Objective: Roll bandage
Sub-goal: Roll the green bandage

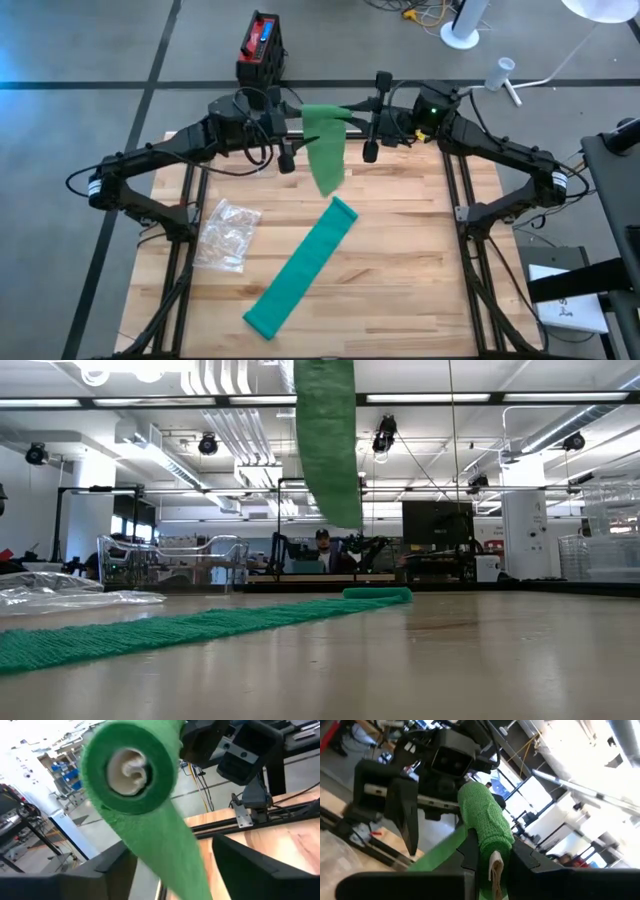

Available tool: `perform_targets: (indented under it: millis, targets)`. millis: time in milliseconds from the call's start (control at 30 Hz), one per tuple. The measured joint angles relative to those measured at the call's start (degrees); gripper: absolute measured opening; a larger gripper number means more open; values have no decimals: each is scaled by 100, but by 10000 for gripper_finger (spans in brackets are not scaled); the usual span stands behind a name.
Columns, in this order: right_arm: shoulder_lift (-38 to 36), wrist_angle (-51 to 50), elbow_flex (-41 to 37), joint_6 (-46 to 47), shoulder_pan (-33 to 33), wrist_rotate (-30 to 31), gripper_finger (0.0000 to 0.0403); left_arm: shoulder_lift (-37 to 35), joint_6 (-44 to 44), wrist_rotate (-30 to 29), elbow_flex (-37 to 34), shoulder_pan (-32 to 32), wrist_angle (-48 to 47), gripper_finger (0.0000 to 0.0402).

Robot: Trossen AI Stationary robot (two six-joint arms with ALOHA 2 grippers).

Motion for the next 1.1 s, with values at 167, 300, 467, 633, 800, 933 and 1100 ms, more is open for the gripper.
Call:
perform_targets:
  millis: [167, 300, 467, 633, 800, 933, 1100]
  targets:
    - [-31, -136, -53, -655, 39, -49, 45, -204, 353, -2, 0, 0, -137, 289]
    - [-126, -182, -117, -1259, 162, -144, 45, -435, 446, 2, 0, 0, -135, 310]
    - [-120, -166, -150, -1878, 269, -160, 45, -503, 283, 419, 0, 2, 120, 325]
    - [-89, -161, -170, -2357, 310, -122, 45, -374, -477, 1239, 0, -11, 382, 325]
    - [-96, -55, -168, -2671, 328, 120, 45, -242, -1362, 1366, 0, 2, 632, 314]
    - [-92, 11, -176, -2842, 373, 141, 45, -116, -1747, 1364, 2, 10, 803, 303]
    - [-83, 47, -183, -3090, 415, 155, 45, 26, -1858, 1368, 2, 9, 923, 291]
